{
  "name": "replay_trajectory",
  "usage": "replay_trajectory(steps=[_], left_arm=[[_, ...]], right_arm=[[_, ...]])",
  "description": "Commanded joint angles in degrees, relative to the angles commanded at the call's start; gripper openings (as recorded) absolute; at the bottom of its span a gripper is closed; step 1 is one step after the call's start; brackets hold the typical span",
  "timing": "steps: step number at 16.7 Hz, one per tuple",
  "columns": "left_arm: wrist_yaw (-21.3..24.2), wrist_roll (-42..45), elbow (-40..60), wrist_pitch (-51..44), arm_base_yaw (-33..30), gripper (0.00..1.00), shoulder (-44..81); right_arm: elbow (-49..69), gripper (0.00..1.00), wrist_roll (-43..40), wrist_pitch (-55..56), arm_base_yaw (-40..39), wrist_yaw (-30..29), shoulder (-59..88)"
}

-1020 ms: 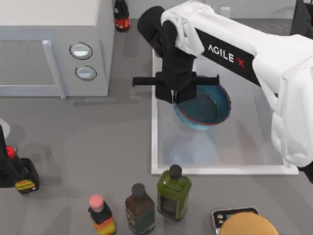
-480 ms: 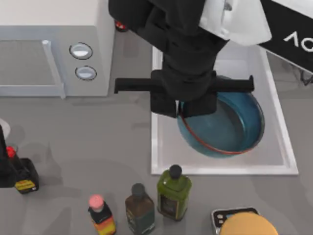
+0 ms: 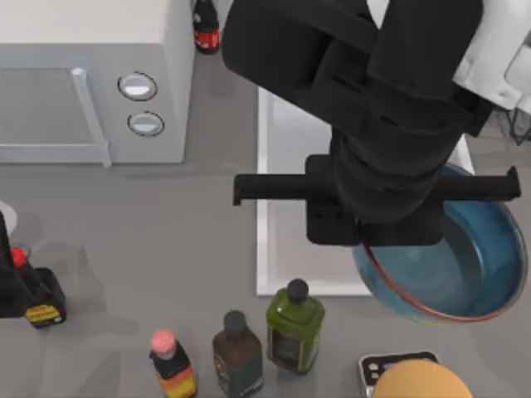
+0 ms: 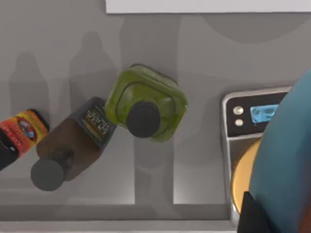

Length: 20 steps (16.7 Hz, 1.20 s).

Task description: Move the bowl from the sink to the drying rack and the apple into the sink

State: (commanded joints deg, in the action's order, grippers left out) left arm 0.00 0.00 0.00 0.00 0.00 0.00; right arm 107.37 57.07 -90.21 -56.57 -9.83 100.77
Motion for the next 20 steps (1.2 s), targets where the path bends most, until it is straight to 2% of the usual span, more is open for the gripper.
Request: replay_trajectory(steps=[4, 8, 11, 20], left_arm=[[0.0, 0.0, 0.0, 0.0, 0.0, 1.0, 0.0], [0.0, 0.0, 0.0, 0.0, 0.0, 1.0, 0.0], [0.0, 0.0, 0.0, 0.0, 0.0, 1.0, 0.0], [0.0, 0.0, 0.0, 0.0, 0.0, 1.0, 0.0]], right_arm=[[0.06, 0.0, -0.52, 0.79, 0.89, 0.46, -0.1], [-1.52, 0.0, -6.14, 9.15, 8.73, 4.07, -2.77], [-4.49, 0.0, -14.02, 21.79, 20.41, 7.95, -6.48], [-21.66, 0.0, -44.33, 73.2, 64.67, 23.03, -20.47]])
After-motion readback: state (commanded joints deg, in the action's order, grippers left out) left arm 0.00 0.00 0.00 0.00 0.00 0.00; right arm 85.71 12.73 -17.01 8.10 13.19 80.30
